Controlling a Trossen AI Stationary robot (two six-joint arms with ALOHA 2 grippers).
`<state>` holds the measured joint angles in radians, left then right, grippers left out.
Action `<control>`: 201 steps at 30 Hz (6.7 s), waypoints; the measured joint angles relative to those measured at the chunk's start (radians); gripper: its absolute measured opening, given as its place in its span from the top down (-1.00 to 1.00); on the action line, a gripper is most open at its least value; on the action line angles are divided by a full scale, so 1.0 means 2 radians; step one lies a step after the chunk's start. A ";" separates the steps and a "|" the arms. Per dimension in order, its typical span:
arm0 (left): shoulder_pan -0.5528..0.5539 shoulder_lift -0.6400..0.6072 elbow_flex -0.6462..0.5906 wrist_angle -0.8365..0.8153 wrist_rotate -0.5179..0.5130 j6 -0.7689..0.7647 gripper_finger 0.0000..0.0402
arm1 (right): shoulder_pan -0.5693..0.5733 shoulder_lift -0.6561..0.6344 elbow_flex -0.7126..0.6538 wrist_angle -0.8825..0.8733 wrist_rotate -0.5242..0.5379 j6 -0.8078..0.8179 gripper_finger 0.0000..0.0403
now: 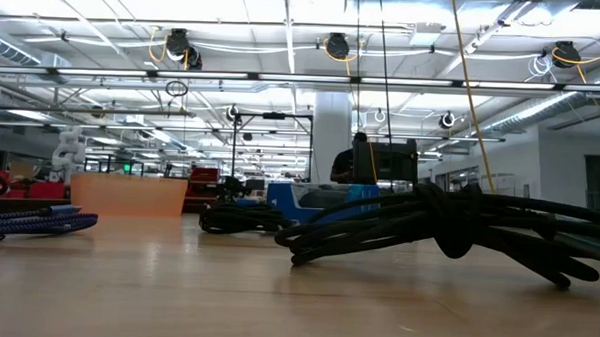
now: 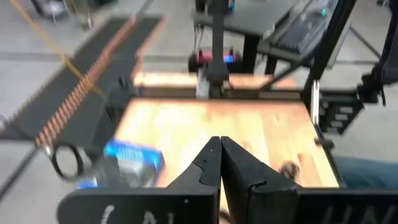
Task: Pick and place USB-C Cables
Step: Put the blue charger cable into the orange bin
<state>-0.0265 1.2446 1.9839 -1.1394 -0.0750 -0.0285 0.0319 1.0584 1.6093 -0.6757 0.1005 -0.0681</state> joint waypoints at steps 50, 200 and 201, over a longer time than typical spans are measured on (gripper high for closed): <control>-0.144 0.120 0.001 -0.216 0.070 -0.069 0.97 | 0.000 0.003 0.000 -0.058 0.000 -0.001 1.00; -0.282 0.348 -0.369 0.076 0.039 -0.877 0.04 | 0.000 0.003 -0.027 -0.068 0.000 -0.067 1.00; -0.282 0.348 -0.369 0.077 0.038 -0.877 0.07 | 0.000 0.003 -0.033 -0.064 0.000 -0.067 1.00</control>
<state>-0.5896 1.9400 1.2453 -0.9856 0.0014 -1.7824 0.0325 1.0653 1.5424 -0.8031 0.1001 -0.2029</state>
